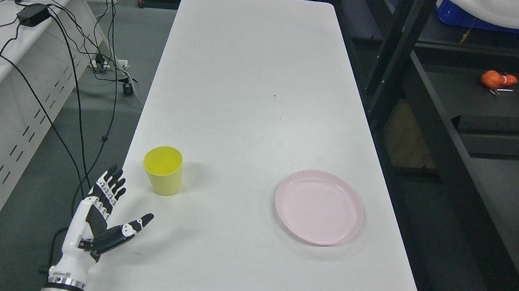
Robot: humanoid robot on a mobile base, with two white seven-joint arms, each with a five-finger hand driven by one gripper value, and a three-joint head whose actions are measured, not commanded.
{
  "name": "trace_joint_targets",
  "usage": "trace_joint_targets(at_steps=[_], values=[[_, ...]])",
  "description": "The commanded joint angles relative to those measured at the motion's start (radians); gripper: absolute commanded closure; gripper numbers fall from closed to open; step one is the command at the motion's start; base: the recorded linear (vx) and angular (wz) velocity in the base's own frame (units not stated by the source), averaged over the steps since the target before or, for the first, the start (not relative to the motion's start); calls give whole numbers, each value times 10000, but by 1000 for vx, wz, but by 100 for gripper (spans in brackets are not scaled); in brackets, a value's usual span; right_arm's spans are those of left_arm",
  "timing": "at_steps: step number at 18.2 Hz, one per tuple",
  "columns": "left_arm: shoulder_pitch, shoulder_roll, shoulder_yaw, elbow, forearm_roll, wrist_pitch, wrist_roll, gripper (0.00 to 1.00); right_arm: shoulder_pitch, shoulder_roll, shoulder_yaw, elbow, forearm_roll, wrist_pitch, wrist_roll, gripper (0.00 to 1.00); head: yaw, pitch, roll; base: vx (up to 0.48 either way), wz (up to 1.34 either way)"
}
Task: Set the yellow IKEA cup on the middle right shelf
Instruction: 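Move the left hand toward the yellow cup on the table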
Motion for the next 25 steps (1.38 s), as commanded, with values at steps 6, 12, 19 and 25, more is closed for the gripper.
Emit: trace_joint_targets(at_steps=[6,12,19,25], values=[[1,175,-95,16,-1,124,3,1,138,-175,169,0,-246,8,-8,1,0,0,0,76,0],[-304,175,-172,276,841,536,-28,1,138,-175,169,0,-246,8,-8,1,0,0,0,22,0],[-1149,175,-65,1150,889,753,-28,1,138,-175,169,0,-246,8,-8,1,0,0,0,0,0],[-1946,175,-171,1657,858,1274,-166,1,138,-175,169,0,-246,8,-8,1,0,0,0,17,0]])
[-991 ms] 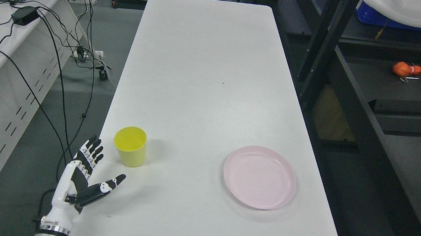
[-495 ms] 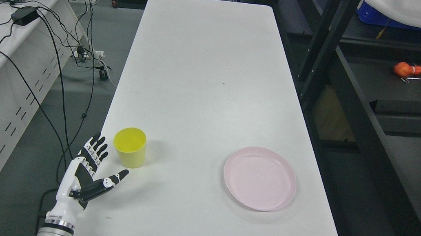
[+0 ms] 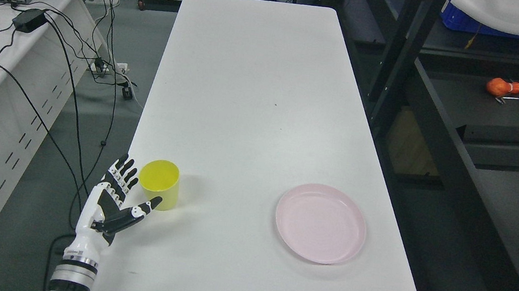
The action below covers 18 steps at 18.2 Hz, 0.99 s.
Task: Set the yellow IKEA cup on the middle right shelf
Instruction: 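Grasp the yellow cup with the left hand and lift it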
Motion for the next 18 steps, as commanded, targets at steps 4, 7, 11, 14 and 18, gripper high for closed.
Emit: trace_joint_targets(at_steps=[4,7,11,14,18], values=[[-725,175,-596,805,-630,415,-390,1,140,-175,169,1,-245,8,-8,1,0,0,0,7,0],[-724,175,-643,820,-924,736,-406,1,140,-175,169,1,-245,8,-8,1,0,0,0,0,0],[-1061,175,-643,1126,-955,1075,-421,1,140,-175,169,1,-245,8,-8,1,0,0,0,0,0],[-1276,175,-597,1418,-1001,1075,-421,1,140,-175,169,1,-245,8,-8,1,0,0,0,0,0],[-1292,175,-414,1695,-955,1014,-437,21,140,-175,169,1,-245,8,-8,1,0,0,0,0,0]])
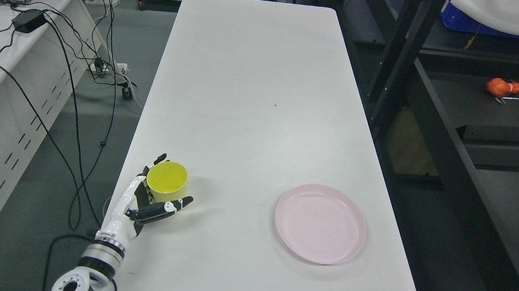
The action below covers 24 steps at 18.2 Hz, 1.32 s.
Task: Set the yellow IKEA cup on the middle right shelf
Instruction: 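Grasp the yellow cup with the left hand and lift it, then hold the cup in the left hand while turning toward the shelf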
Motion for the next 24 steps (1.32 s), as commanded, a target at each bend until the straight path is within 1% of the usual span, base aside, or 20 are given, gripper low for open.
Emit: trace_joint_targets(at_steps=[1,3,5,8,9,10,11,14,17,20,24], values=[[-148,175,340,676,-3,-74,-2,28,138,-175,169,0,-245,8,-8,1,0,0,0,0,0],[-147,175,570,706,241,-196,-2,48,138,-175,169,0,-245,8,-8,0,0,0,0,0,0],[-147,175,709,737,792,-456,28,65,138,-175,169,0,-245,8,-8,1,0,0,0,0,0],[-132,175,984,524,1147,-1023,44,83,138,-175,169,0,-245,8,-8,1,0,0,0,0,0],[-117,175,1092,295,1269,-1116,44,89,138,-175,169,0,-245,8,-8,1,0,0,0,0,0],[-56,175,1230,-133,1544,-1163,44,97,138,-175,169,0,-245,8,-8,1,0,0,0,0,0],[-10,175,1352,-608,1941,-1163,44,100,138,-175,169,0,-245,8,-8,1,0,0,0,0,0],[113,175,1430,-1546,2251,-1178,44,100,138,-175,169,0,-245,8,-8,0,0,0,0,0,0],[113,175,1385,-2145,2467,-1178,29,100,138,-175,169,0,-245,8,-8,1,0,0,0,-7,0],[98,175,1354,-2453,2467,-1178,29,100,138,-175,169,0,-245,8,-8,1,0,0,0,-49,25],[98,175,1293,-2469,2467,-1300,29,100,138,-175,169,0,-245,8,-8,1,0,0,0,-147,4]])
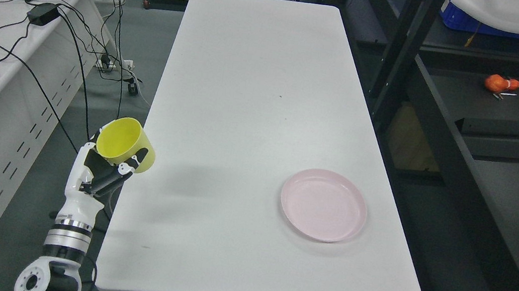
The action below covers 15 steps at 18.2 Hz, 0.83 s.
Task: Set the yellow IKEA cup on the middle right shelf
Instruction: 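Hold the cup in the left hand while turning toward the shelf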
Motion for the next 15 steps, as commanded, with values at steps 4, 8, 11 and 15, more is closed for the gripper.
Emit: trace_joint_targets(at_steps=[4,8,11,15], values=[[32,175,90,-1040,151,-187,-10,99,140,-175,169,0,-245,8,-8,1,0,0,0,-197,-250],[108,175,-18,-1040,151,-279,-26,99,140,-175,169,0,-245,8,-8,1,0,0,0,-211,-419],[108,175,-110,-1040,151,-279,-26,99,140,-175,169,0,-245,8,-8,1,0,0,0,-187,-540],[108,175,-140,-1040,151,-295,-26,99,140,-175,169,0,-245,8,-8,1,0,0,0,-187,-696]])
